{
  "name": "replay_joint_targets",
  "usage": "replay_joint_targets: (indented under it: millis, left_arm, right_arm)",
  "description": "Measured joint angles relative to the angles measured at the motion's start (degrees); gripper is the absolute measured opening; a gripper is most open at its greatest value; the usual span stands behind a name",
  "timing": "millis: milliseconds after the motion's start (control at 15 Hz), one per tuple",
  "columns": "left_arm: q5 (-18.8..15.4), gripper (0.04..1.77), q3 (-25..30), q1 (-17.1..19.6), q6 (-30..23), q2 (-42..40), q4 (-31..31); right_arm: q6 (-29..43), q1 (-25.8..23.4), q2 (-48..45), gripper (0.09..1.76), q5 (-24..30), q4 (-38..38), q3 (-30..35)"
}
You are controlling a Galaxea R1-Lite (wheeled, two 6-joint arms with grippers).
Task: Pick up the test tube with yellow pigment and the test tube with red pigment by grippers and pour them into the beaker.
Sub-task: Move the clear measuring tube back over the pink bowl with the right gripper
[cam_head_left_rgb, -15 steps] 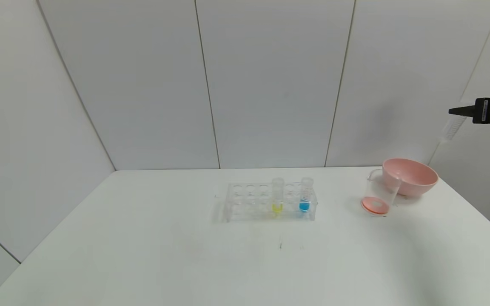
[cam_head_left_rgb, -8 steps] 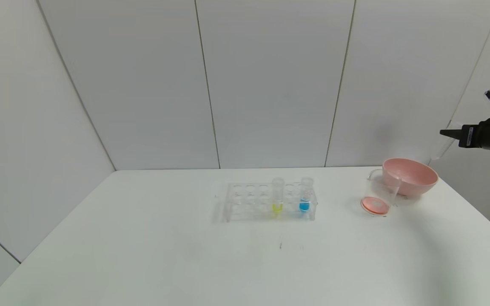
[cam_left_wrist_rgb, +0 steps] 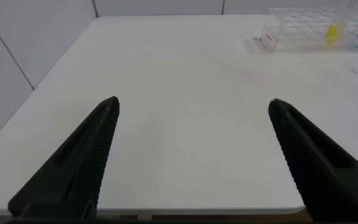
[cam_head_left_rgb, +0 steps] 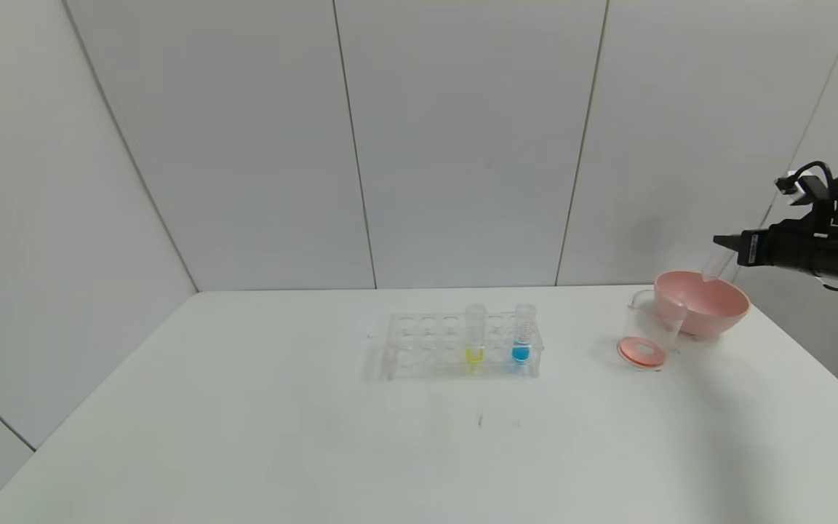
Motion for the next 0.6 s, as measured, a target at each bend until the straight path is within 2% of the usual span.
replay_joint_targets:
  millis: [600]
  left_arm:
    - [0.0, 1.72, 0.0, 0.0, 0.0, 0.0, 0.0]
  right_arm:
    - [0.01, 0.63, 3.91, 0.5, -1.15, 0.06, -0.24]
